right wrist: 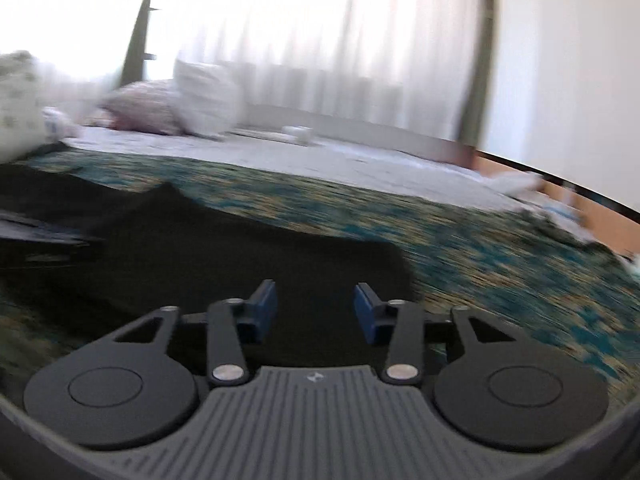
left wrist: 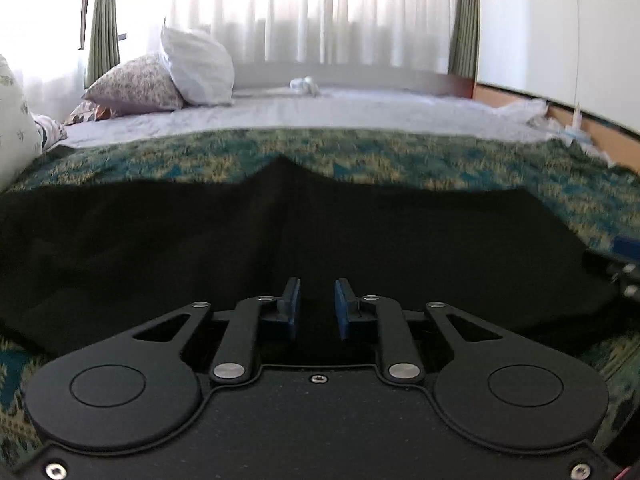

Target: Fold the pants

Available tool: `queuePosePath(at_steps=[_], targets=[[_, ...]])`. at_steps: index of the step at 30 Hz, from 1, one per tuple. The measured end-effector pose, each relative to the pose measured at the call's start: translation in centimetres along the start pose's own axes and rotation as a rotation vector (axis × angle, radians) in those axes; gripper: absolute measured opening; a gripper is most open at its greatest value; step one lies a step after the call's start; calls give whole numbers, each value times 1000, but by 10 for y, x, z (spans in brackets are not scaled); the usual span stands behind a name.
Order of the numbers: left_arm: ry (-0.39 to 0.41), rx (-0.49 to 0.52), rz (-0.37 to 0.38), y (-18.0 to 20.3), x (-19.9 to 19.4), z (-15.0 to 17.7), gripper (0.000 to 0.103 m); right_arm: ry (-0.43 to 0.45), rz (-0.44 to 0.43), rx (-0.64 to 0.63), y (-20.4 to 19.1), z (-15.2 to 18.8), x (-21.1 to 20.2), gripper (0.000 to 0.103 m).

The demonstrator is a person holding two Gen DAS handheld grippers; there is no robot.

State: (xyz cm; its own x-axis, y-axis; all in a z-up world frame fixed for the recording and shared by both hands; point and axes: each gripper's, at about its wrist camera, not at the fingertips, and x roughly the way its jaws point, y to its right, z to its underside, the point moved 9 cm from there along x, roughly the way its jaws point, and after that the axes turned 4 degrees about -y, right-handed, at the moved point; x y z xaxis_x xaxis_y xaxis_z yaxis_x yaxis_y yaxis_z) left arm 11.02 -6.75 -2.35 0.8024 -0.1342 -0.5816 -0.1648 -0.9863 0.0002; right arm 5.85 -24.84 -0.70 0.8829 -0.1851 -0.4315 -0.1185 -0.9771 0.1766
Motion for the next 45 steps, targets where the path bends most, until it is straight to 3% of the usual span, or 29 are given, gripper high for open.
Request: queuePosePath(at_steps=[5,6,7,32,35,36,39,42,45], targets=[[17,47,-29,1,0,12,22,-66,30,4,12,31,11,44],[19,54,-30,2,-1,14,22,-62,32,1,11,35,12,52],[20,57,-31,1,0,13,22,-49,32,-2,12,38,12,52],[43,57,-25,-3,-3,14,23,36,60,-23,8,46,15,54],[40,55,-23,-3,-3,14,23,30,75,-33,8,42,14,60],[37,52,-25,-3,-4,14,26,27,79,-33,9,40,13,64],[13,17,-33,-9,-7,13,56,26,47,7,12,34,8,79],[4,-41,0,-16,-13,17,59,26,24,42,12,30,3,81],[9,-17,-7,-20,-19,21,61,41,11,32,4,24,-2,86]])
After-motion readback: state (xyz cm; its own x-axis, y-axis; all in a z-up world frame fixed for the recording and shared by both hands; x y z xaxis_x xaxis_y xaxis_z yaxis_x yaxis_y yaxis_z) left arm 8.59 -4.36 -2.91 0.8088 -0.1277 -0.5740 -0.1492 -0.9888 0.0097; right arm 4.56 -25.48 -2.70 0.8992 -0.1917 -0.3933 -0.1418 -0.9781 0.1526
